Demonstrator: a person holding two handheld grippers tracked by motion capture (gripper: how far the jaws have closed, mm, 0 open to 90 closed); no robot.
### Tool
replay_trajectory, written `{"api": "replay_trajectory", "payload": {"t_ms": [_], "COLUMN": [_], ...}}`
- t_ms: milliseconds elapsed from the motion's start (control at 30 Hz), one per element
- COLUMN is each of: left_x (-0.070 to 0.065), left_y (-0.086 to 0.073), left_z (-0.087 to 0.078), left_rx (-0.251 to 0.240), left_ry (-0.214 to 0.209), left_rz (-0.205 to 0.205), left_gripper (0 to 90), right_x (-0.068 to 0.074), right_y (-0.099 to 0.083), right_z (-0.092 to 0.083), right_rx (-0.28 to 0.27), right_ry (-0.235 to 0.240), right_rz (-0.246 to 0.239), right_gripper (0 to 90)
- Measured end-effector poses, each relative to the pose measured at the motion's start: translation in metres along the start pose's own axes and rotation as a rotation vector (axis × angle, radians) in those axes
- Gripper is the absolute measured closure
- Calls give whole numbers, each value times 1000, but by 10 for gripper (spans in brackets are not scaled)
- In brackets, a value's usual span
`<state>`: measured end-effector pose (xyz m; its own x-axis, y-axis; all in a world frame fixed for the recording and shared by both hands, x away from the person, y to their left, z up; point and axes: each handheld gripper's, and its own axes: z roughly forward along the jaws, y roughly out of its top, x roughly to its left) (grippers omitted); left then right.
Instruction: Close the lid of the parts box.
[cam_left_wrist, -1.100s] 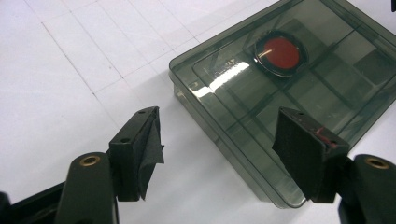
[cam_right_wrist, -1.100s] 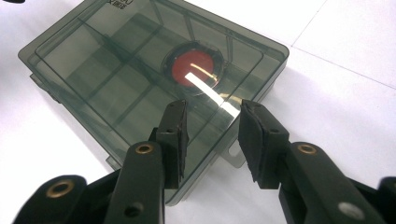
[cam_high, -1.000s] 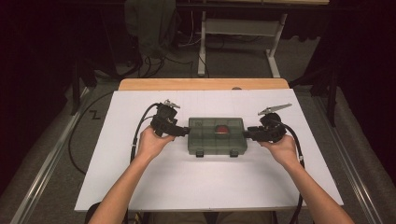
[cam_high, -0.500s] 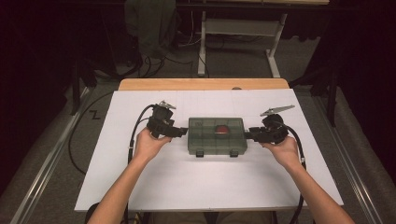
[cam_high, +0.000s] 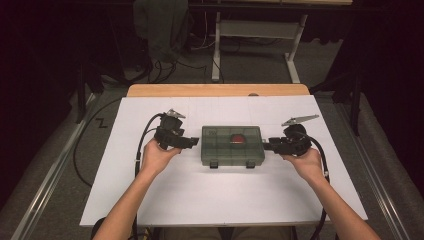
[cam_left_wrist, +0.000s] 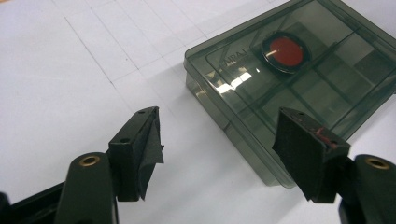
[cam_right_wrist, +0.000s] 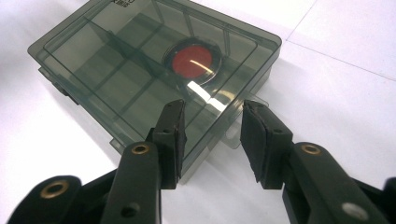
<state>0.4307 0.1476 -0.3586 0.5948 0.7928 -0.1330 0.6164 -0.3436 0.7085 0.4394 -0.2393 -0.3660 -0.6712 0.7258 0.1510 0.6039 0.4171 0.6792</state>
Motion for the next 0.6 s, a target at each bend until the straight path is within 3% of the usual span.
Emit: {"api": "replay_trajectory", "payload": {"t_ms": [600], "left_x": [-2], "left_y": [-12], "left_z": [-9], "left_rx": [-10], "left_ry": [26], "left_rz": [-24], "left_gripper": [324], "right_x": [2], "right_y": [-6], "right_z": [-7], "right_rx": [-14], "right_ry": [0], "right_rz": [-3], "right_gripper": [615]}}
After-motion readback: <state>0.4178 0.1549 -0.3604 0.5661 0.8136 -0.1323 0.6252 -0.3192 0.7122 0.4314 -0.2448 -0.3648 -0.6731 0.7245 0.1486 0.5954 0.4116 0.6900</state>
